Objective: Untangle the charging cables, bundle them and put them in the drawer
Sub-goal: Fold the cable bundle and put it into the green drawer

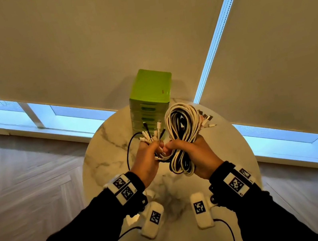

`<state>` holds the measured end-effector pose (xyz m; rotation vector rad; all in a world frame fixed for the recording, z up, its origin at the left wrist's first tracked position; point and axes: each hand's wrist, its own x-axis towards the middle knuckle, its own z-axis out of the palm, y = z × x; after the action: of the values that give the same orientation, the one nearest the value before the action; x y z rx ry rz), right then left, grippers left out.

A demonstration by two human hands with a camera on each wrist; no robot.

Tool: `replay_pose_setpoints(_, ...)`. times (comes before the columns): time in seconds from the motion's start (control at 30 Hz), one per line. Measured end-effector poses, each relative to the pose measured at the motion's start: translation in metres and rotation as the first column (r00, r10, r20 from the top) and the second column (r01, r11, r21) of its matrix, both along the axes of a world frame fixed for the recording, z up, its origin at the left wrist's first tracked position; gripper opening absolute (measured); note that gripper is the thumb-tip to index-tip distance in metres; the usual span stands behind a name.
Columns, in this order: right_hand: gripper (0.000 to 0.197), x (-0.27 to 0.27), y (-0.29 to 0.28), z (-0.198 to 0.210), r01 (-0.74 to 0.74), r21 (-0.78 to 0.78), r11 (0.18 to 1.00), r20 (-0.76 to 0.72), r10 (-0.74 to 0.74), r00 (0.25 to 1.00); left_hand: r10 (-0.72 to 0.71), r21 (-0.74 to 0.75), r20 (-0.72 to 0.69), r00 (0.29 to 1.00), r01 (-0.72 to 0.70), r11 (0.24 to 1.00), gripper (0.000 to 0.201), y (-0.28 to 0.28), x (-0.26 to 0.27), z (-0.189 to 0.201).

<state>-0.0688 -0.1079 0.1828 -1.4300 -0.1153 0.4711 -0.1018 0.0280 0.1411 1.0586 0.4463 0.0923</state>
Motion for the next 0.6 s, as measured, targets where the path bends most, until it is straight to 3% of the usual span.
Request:
replay_pose_setpoints(0.13, 0.015, 0.002, 0.0, -0.004, -0.076, -0.059, 0.995, -0.169, 0.065, 0.983, 0.046, 0.12, 0.098, 0.994, -0.057, 0.991, 0.009, -0.003, -0.003, 0.003)
replay_pose_setpoints(0.2, 0.02, 0.001, -0.001, -0.008, -0.144, -0.012, 0.99, -0.249, 0.136, 0.959, 0.004, 0.201, 0.088, 0.996, -0.022, 0.979, 0.015, -0.002, -0.005, 0.005)
replay_pose_setpoints(0.27, 0.031, -0.002, -0.001, -0.007, -0.215, 0.029, 0.976, -0.289, 0.214, 0.933, -0.024, 0.2, 0.086, 0.996, 0.007, 0.98, 0.006, -0.005, -0.009, 0.007)
replay_pose_setpoints(0.43, 0.034, -0.003, 0.0, 0.0, -0.325, 0.065, 0.943, -0.29, 0.33, 0.898, -0.102, 0.249, 0.15, 0.983, 0.062, 0.967, 0.03, -0.008, -0.01, 0.005)
replay_pose_setpoints(0.47, 0.036, -0.002, 0.0, 0.002, -0.348, 0.052, 0.936, -0.289, 0.348, 0.892, -0.15, 0.281, 0.116, 0.982, 0.113, 0.953, 0.035, -0.006, -0.012, 0.003)
replay_pose_setpoints(0.53, 0.036, -0.003, 0.0, 0.002, -0.398, 0.035, 0.917, -0.277, 0.391, 0.877, -0.235, 0.365, 0.01, 0.972, 0.215, 0.906, 0.066, -0.004, -0.014, -0.004)
replay_pose_setpoints(0.57, 0.035, -0.004, 0.0, 0.002, -0.414, 0.019, 0.91, -0.268, 0.403, 0.875, -0.279, 0.461, -0.039, 0.96, 0.265, 0.847, 0.073, -0.003, -0.015, -0.007)
replay_pose_setpoints(0.6, 0.034, -0.004, -0.001, 0.001, -0.423, -0.004, 0.906, -0.254, 0.408, 0.877, -0.277, 0.586, -0.087, 0.957, 0.274, 0.763, 0.065, -0.003, -0.017, -0.007)
